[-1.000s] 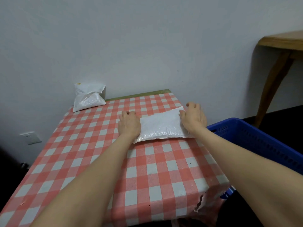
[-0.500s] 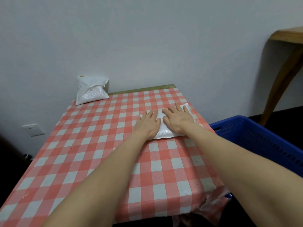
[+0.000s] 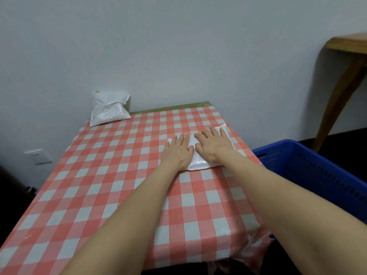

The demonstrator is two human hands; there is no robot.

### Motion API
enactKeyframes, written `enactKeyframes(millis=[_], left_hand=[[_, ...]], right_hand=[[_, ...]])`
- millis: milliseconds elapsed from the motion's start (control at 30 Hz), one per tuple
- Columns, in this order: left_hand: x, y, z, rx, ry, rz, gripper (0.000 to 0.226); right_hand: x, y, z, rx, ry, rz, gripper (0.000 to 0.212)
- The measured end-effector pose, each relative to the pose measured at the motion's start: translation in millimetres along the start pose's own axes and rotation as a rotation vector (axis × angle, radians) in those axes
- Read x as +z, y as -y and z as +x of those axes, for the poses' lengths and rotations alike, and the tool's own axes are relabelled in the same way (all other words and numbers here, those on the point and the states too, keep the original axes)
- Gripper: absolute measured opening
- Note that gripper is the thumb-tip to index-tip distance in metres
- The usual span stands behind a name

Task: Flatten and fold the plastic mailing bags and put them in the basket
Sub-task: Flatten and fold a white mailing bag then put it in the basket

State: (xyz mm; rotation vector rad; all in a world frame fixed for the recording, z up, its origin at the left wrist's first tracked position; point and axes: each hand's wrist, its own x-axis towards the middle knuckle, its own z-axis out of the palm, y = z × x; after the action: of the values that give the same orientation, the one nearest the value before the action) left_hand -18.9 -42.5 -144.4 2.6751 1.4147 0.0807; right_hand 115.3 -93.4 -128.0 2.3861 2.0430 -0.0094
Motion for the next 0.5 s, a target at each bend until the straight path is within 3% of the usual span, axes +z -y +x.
enactKeyframes(millis=[500], left_hand=[[2.3,-0.7,1.1,-0.005,0.02,0.038,0.055]], right_hand=[[5.8,-0.1,3.1,-0.001,0.011,-0.014,0.055]])
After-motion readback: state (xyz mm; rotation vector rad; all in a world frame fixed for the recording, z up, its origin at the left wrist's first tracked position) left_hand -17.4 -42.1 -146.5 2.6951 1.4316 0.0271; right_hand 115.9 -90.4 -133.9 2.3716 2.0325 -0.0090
